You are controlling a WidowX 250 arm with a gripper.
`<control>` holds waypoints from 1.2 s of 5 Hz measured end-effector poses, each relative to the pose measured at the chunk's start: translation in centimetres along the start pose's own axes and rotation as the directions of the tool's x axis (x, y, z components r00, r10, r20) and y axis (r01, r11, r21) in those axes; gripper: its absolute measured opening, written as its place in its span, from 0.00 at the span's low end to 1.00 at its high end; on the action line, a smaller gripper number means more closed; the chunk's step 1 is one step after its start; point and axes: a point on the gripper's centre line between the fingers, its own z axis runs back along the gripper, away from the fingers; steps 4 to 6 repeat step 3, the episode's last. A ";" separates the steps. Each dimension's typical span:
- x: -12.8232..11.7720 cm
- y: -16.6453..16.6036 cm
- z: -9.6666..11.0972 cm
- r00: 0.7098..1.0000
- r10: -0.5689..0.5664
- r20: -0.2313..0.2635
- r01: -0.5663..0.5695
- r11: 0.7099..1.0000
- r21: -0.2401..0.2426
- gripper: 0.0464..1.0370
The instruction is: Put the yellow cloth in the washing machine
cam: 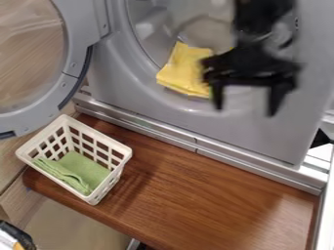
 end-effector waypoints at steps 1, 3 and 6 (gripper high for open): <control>-1.6 -2.4 1.0 0.997 -0.045 -0.069 0.047 0.998 0.032 0.96; -5.9 -5.8 1.3 0.978 -0.170 -0.121 0.177 0.983 0.054 0.96; -5.9 -5.8 1.3 0.978 -0.170 -0.121 0.177 0.983 0.054 0.96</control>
